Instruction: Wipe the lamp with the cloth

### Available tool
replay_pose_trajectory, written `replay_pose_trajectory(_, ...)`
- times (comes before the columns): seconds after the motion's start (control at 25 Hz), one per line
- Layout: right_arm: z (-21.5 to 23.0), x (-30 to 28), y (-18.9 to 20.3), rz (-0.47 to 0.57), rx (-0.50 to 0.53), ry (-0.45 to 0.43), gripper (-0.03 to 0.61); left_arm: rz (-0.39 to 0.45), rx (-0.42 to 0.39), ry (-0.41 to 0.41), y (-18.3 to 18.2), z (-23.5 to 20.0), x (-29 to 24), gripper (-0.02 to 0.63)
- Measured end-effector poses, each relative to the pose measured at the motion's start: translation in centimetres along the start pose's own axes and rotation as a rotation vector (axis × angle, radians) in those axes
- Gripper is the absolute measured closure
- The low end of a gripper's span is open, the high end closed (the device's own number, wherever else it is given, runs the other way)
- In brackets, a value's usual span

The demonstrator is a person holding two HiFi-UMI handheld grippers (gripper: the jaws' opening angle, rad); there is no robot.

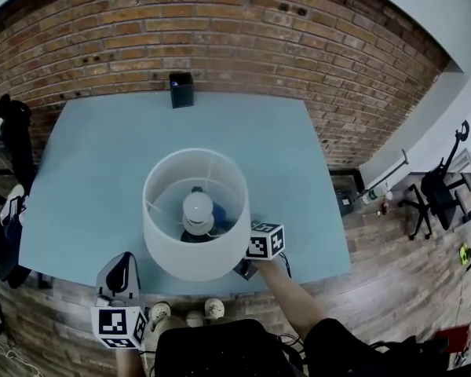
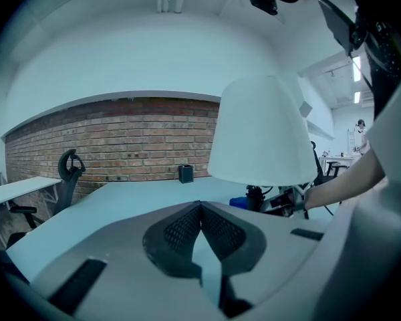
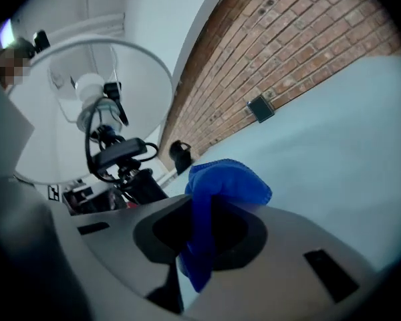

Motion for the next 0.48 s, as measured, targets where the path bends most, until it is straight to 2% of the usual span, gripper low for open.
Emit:
replay_pose_trajectory(0.2,2.6,1.3,-0.3,-0.137,0.024,0.297,0.518,0.006,0.002,-0.002,0.0,0.5,0.3,0.606)
replay_pose_trajectory(0.28,3.5,3.1,-0.5,-0.159,0.028,0.414,0.518,0.012,0.001,0.002,-0.2,0.8,0.4,0.606)
replay_pose_trajectory(0.36,3.6,5.5,-1.1,-0.071,-0.003,0.462,0.519,0.017,0.003,0.002,-0.3,0.7,0.6,0.606)
replay_pose_trajectory(0.48,1.9,9.3,-2.6,0.152,-0.045,0.443,0.519,0.023,0.016,0.000,-0.6,0.4,0.7,0.606)
Point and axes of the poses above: the fingertips, and each gripper's own axes: x backward along the fingers, z to its right, y out of its underside, the point moved 5 cm from there along x, backward along the fingers, and after that the axes turned 13 degrees about -y, right-handed, at the moved point
